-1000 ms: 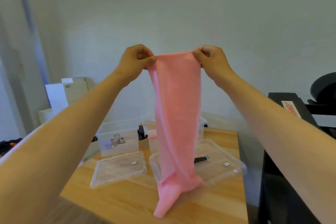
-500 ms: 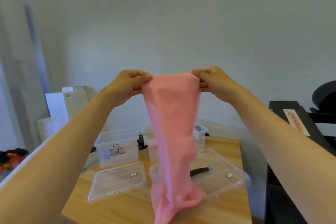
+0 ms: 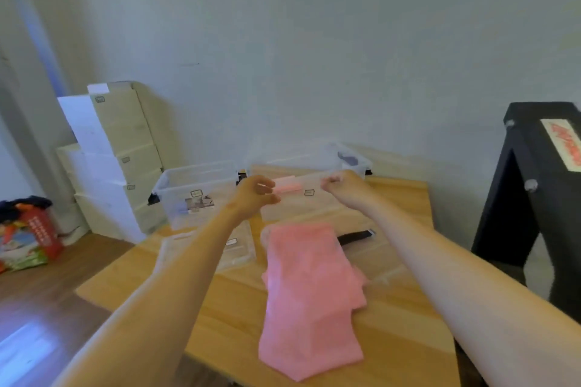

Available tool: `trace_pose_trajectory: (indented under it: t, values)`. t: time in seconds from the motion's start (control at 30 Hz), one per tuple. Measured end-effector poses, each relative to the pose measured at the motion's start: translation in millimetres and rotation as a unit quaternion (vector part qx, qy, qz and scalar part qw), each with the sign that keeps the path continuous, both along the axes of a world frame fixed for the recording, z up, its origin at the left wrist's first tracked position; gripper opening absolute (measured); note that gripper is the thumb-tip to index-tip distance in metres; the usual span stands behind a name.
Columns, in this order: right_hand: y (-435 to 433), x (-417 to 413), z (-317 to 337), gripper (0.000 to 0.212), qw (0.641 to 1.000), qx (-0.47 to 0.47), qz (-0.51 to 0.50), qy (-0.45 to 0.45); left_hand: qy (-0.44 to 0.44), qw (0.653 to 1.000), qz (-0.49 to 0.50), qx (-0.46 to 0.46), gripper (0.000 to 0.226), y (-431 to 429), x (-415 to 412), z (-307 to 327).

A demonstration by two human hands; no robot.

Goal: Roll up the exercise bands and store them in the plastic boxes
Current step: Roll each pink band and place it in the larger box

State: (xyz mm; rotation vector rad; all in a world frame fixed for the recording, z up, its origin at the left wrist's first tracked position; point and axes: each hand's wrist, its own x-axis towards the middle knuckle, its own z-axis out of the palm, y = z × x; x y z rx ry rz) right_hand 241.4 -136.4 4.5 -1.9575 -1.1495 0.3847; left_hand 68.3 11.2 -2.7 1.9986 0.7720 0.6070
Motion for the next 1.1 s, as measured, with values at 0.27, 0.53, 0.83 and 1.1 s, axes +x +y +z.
trace_pose_trajectory:
  t: [0.27,0.53,0.83,1.1]
  values:
    - [-41.4,-45.7,-61.5,0.024,0.995,-0.010,0.090,0.035,0.035,0.992,-0.119,-0.018,0.024,-57.3,-43.5,-70.0]
    - [-112.6,-79.1,-103.7,0.063,0.966,-0.121,0.183,-0.137,0.128,0.981,-0.132,0.060,0.057,-99.0,-113.5,-127.2]
    - [-112.3,-81.5,-134.7,0.028,0.959,0.016,0.104,-0.263,0.055,0.994,-0.083,0.052,0.020,-110.1,-116.8,-140.6]
    - [-108.8,-79.7,-106.4,0.024,0.976,0.021,0.159,-0.148,0.003,0.998,-0.066,0.011,0.010,-93.9,-117.2,-114.6]
